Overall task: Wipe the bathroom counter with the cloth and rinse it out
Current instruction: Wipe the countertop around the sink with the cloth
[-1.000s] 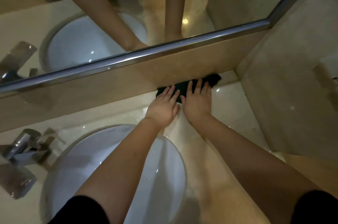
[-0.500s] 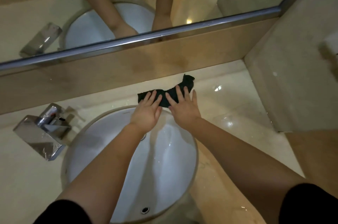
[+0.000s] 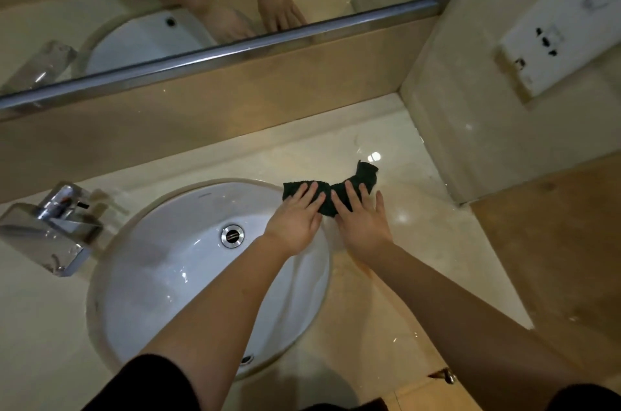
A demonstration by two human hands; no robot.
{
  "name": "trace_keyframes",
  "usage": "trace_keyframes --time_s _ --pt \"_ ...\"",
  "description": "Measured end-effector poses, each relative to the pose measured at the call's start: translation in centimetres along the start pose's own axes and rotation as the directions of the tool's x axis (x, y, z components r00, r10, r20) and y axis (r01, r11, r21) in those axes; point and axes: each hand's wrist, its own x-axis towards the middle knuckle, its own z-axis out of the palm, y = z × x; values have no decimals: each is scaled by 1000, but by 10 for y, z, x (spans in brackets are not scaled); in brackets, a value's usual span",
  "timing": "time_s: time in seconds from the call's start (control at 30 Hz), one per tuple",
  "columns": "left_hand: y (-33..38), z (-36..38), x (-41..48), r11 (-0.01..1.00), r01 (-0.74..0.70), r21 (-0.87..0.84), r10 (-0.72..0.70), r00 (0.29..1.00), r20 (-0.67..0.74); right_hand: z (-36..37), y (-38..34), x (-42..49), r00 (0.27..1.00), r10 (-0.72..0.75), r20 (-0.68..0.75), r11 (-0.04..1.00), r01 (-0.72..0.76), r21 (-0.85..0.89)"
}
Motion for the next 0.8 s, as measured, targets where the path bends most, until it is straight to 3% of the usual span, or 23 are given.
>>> trace_keyframes --time_s 0.43,0.8 --pt "65 39 -22 998 -65 -7 66 997 37 33 43 -58 998 59 25 998 -59 -22" --pt "74 68 -72 982 -189 15 187 977 98 61 11 -124 980 191 58 979 -195 59"
